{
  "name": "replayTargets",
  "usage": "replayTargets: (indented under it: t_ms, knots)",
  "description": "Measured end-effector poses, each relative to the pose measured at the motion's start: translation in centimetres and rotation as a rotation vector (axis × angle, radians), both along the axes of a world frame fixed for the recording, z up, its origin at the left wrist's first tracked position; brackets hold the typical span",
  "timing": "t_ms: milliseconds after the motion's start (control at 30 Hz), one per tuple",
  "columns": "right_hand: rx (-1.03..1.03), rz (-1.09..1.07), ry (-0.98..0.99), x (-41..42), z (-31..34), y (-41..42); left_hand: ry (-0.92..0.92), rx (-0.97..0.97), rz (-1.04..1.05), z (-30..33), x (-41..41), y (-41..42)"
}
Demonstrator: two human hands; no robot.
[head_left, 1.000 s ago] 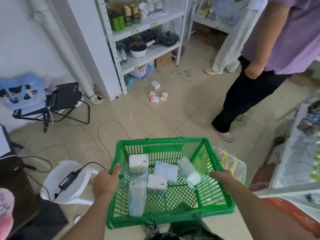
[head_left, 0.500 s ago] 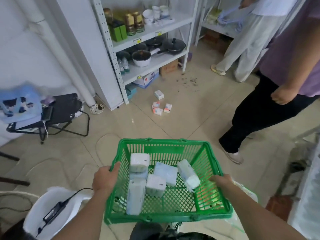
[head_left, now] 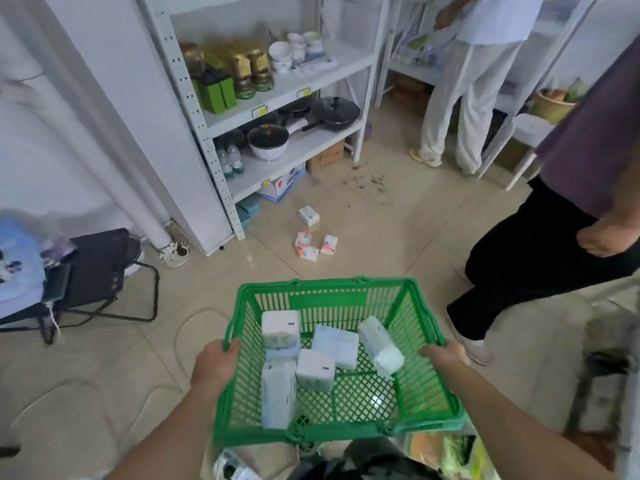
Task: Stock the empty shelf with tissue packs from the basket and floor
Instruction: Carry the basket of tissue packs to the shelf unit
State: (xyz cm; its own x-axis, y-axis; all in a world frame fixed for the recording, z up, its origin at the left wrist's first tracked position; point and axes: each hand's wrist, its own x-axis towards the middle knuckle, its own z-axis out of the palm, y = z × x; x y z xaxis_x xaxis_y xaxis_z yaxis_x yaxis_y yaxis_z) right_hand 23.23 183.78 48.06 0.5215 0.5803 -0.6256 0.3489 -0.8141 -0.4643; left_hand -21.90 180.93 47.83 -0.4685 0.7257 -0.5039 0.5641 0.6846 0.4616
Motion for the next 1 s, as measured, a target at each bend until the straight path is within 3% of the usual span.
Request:
replayTargets:
  t_ms: [467, 1000]
  knots:
    - [0.042, -0.026, -0.064, 5.1, 1.0, 17.5, -0.011, 0.078, -0.144, 0.5, 4.8, 23.9]
    - [0.022, 0.056, -0.066, 7.3, -0.1, 39.9, -0.249, 0.051, 0.174, -0.1, 8.0, 46.2]
